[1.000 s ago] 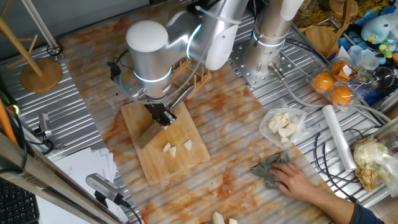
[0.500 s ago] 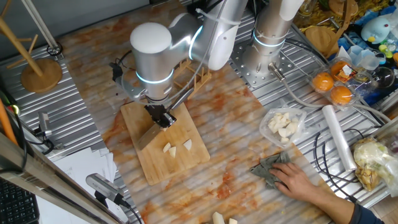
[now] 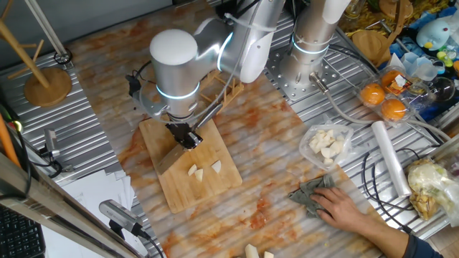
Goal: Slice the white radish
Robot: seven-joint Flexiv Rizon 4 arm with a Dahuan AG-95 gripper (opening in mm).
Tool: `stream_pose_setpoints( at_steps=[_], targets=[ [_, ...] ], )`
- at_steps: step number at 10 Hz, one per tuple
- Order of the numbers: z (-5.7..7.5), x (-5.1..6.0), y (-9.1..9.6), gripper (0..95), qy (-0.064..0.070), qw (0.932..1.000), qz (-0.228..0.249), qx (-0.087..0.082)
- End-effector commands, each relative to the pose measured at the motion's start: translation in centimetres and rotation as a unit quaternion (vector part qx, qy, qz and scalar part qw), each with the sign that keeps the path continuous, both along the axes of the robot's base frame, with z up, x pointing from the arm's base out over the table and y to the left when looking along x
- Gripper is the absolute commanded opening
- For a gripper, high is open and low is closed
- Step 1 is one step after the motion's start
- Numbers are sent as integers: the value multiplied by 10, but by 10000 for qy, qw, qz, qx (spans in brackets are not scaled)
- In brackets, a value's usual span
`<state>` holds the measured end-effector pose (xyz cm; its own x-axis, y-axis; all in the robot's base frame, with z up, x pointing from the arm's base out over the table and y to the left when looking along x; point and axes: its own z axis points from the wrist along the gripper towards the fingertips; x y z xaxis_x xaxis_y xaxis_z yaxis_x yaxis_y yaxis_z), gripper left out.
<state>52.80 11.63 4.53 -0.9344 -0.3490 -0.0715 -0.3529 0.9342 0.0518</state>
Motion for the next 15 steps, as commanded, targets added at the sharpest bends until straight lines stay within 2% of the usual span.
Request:
stream_pose_setpoints(
  at_steps=[1, 2, 3, 5, 6, 7, 9, 12, 15],
  targets=[
    [-13, 6, 2, 0, -256, 9997, -54, 37],
    [-14, 7, 3, 0, -267, 9996, -63, 44],
    [-10, 8, 3, 0, -197, 9998, -46, 20],
    [9, 11, 5, 0, 6, 9998, -119, 138],
    [21, 11, 6, 0, 35, 9997, -142, 209],
    [25, 11, 6, 0, 56, 9997, -137, 207],
    [42, 10, 3, 0, 179, 9996, -165, 146],
    [40, 4, -12, 0, 140, 9998, -71, 135],
    [36, 0, -16, 0, 132, 9998, -37, 137]
  ],
)
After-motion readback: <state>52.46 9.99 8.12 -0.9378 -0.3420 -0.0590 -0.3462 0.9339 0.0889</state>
